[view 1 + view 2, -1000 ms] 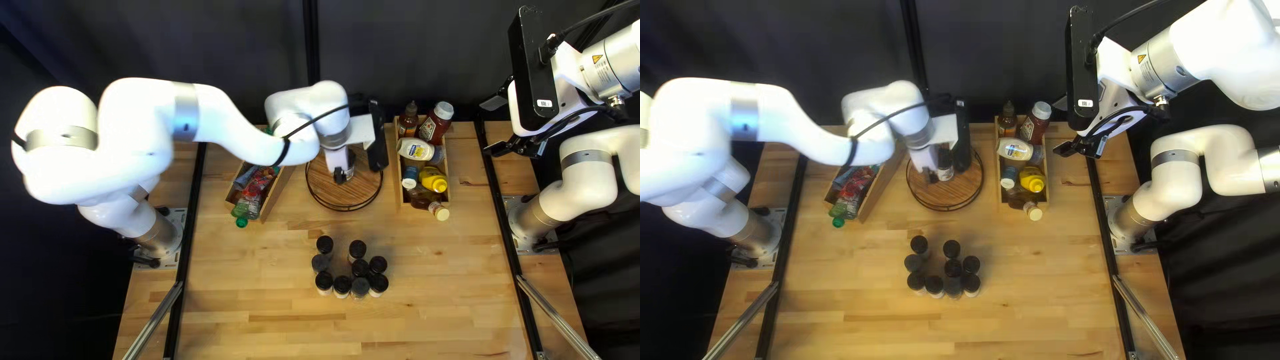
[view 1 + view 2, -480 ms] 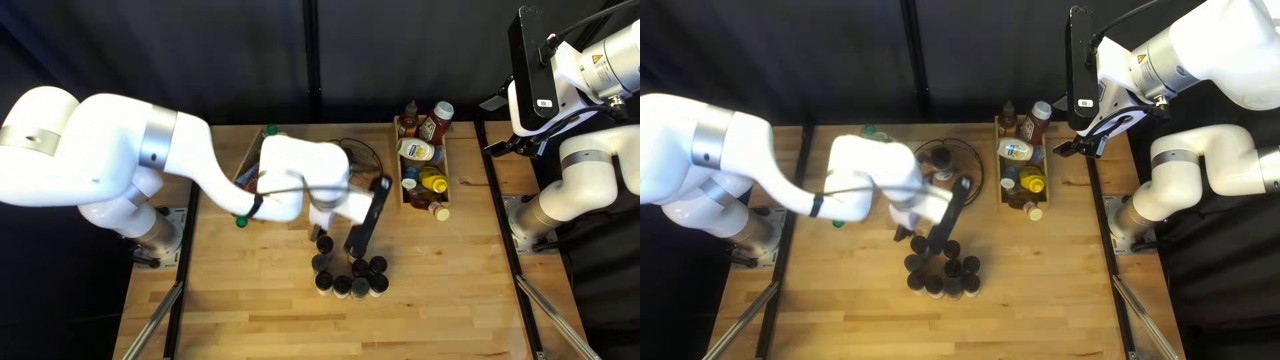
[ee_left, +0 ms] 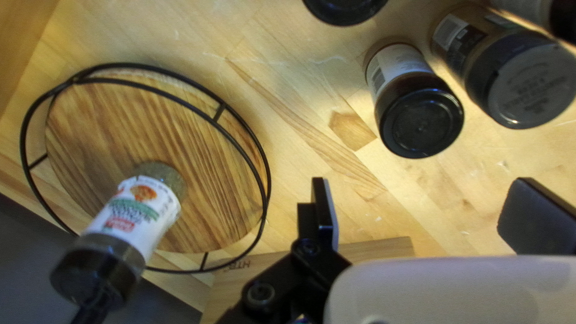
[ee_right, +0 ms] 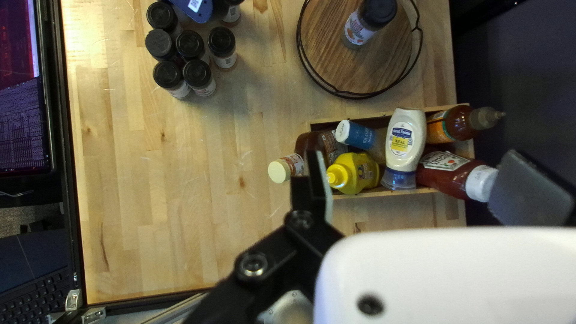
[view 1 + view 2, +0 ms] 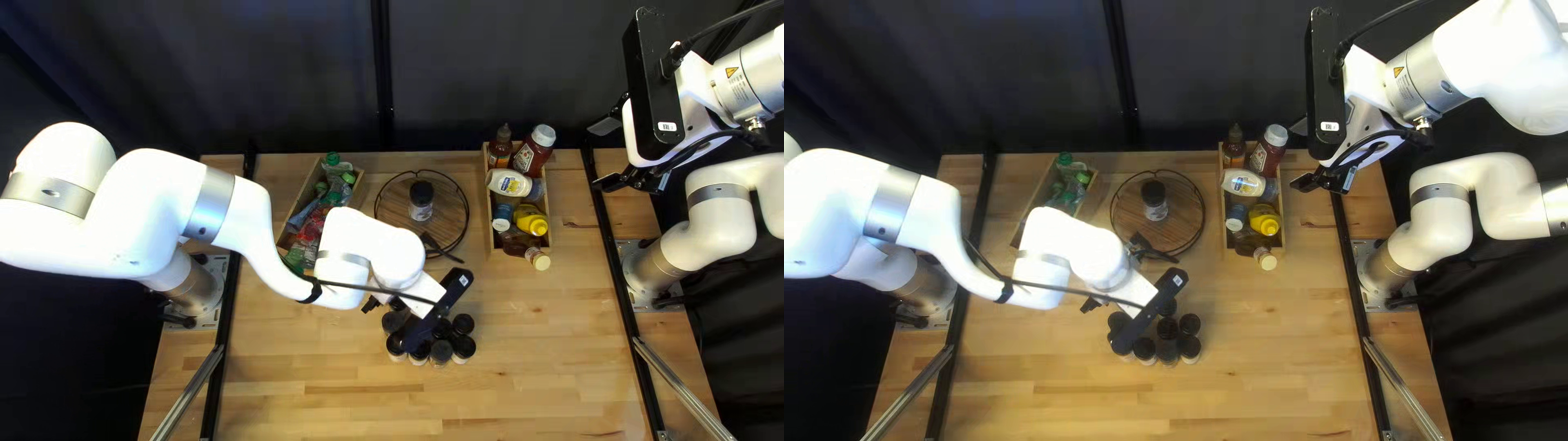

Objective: Separate condiments, baby food and spices and place it in 3 different racks/containers

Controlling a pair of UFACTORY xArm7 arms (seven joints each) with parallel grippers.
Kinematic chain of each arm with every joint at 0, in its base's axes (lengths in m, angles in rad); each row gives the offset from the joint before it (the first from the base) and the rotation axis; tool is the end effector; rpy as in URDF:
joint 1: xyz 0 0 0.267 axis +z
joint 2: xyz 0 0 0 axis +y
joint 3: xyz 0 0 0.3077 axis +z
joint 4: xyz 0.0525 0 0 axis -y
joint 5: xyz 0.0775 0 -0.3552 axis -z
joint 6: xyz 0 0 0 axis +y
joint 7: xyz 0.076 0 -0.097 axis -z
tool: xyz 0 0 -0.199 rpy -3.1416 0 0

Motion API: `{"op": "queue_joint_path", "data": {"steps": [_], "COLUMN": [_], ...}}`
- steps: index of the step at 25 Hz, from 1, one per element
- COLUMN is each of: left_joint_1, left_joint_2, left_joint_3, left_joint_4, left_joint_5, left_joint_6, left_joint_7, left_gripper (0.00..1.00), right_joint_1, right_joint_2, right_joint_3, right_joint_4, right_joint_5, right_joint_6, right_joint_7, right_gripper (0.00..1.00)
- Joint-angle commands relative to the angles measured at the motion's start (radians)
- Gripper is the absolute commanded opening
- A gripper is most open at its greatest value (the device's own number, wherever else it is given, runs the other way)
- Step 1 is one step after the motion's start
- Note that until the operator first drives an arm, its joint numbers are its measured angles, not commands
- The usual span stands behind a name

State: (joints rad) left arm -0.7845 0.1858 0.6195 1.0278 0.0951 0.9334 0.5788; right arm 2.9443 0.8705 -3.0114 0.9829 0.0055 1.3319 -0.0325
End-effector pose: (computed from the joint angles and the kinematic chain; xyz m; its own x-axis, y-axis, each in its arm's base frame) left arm 0.4795 -0.0468 0.0991 0.6893 -0.7082 -0.1527 -0.7241 -0.6801 -0.1144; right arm 0.3324 -0.0171 0.4576 0.8721 -0.0184 0.4889 -0.0826 -0.9905 0.1100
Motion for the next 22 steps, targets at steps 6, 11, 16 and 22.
{"op": "queue_joint_path", "data": {"steps": [6, 11, 16, 22], "left_joint_1": [0.01, 0.01, 0.012, 0.02], "left_joint_2": [0.056, 0.059, 0.055, 0.047], "left_joint_3": [-0.023, -0.033, -0.037, -0.036], "left_joint_4": [-0.019, -0.021, -0.023, -0.026], "left_joint_5": [-0.036, -0.051, -0.059, -0.071], "left_joint_6": [-0.083, -0.099, -0.106, -0.101], "left_joint_7": [0.043, 0.055, 0.066, 0.084], "left_gripper": [1.0, 1.0, 0.8, 0.0], "right_joint_1": [0.0, 0.0, 0.0, 0.0], "right_joint_2": [0.0, 0.0, 0.0, 0.0], "right_joint_3": [0.0, 0.0, 0.0, 0.0], "right_joint_4": [0.0, 0.0, 0.0, 0.0], "right_joint_5": [0.0, 0.0, 0.0, 0.0], "right_joint_6": [0.0, 0.0, 0.0, 0.0], "right_joint_7": [0.0, 0.0, 0.0, 0.0], "right_gripper": [1.0, 1.0, 1.0, 1.0]}}
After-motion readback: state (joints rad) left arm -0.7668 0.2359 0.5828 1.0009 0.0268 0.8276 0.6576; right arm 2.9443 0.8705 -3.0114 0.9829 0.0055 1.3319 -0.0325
